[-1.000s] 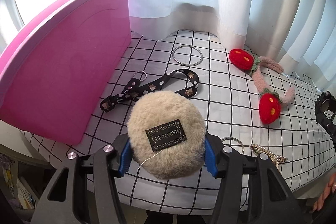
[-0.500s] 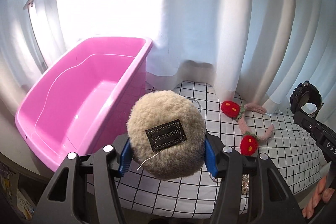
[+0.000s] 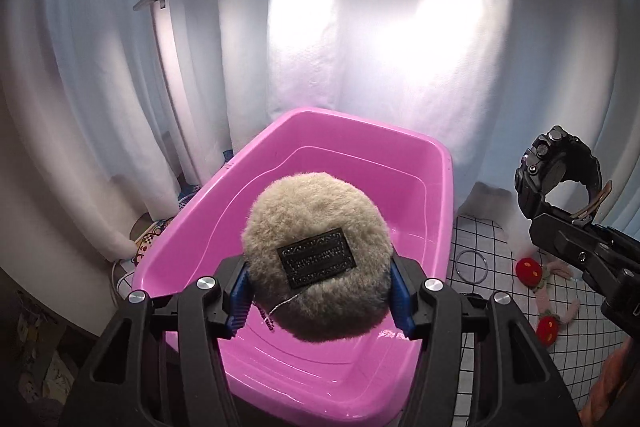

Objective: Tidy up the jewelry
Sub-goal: 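Carry the puff and watch into the pink tub and open both tools, then withdraw both tools from the tub back over the table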

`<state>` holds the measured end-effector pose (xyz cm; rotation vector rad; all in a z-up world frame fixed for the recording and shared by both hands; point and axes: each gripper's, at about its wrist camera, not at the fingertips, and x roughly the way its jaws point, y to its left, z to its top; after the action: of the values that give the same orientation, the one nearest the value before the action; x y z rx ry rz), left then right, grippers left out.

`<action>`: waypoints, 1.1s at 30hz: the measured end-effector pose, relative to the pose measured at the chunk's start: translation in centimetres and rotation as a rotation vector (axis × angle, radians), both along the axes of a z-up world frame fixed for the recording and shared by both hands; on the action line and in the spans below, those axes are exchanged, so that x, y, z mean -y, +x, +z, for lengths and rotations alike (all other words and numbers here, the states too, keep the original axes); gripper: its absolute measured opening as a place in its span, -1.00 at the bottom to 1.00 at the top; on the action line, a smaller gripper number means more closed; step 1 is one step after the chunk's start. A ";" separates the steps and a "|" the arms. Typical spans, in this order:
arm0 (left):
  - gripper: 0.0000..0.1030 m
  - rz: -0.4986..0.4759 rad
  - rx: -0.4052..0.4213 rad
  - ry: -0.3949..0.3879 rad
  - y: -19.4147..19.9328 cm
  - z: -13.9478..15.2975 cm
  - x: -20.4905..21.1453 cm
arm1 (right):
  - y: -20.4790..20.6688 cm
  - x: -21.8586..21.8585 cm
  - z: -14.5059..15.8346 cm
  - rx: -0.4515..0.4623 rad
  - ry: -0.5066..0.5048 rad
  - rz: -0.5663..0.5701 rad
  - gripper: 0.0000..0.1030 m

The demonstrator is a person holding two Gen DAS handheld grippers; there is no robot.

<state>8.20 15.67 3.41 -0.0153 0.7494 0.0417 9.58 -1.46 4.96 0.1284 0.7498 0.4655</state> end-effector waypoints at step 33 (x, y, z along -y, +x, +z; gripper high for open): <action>0.73 0.119 -0.199 -0.007 6.6 -5.8 -8.1 | 12.1 -7.9 -5.8 -0.211 -0.119 -0.018 0.42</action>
<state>14.82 23.78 -2.43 -0.0630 0.9472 0.1555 21.68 6.40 -0.80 0.0734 0.9809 0.3925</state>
